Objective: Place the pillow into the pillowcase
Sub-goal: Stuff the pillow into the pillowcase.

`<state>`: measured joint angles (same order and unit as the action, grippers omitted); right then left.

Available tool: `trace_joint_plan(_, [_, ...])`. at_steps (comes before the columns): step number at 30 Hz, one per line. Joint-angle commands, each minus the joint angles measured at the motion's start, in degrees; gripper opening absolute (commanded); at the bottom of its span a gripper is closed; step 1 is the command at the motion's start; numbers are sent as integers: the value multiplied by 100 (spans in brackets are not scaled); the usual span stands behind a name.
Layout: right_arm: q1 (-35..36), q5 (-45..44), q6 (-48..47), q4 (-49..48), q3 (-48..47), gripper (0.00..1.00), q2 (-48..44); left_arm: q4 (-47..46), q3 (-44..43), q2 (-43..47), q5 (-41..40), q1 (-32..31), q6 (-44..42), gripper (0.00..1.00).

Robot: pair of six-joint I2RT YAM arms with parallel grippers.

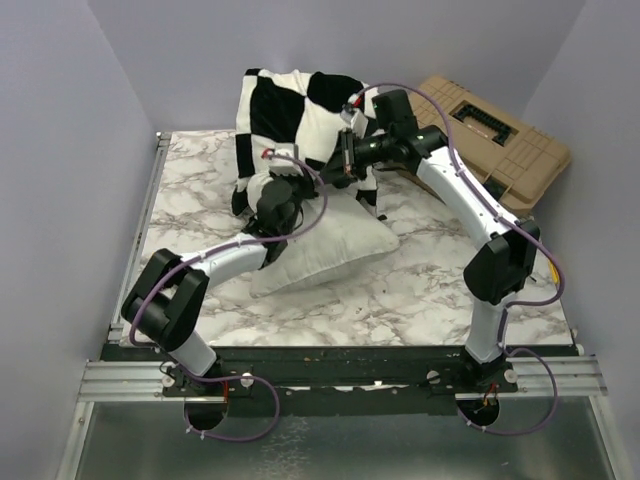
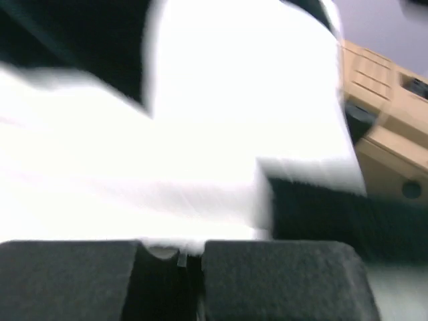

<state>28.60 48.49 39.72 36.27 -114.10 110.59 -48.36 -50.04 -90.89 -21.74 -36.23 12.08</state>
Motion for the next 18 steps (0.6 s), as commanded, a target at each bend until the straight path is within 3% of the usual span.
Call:
trace_joint_plan(1, [635, 634, -1782, 3354, 126, 0, 203, 900, -1012, 445, -93, 924, 1208, 0])
trace_joint_plan(7, [672, -950, -2436, 2972, -308, 0, 936, 3259, -1171, 580, -100, 940, 2646, 0])
trace_joint_plan(11, [681, -1245, -2637, 2311, 151, 0, 882, 4160, -1357, 410, 280, 1091, 3163, 0])
trace_joint_plan(14, [680, -1183, -2504, 1774, 586, 7, 717, 4444, -1646, 148, 956, 1279, 3127, 2])
trace_joint_plan(15, [674, -1142, -2397, 1623, 657, 14, 691, 4636, -1865, 58, 1169, 1344, 3076, 10])
trace_joint_plan(18, [673, -1226, -2044, 1400, 514, 38, 718, 5879, -2599, -173, 1601, 1512, 2812, 50])
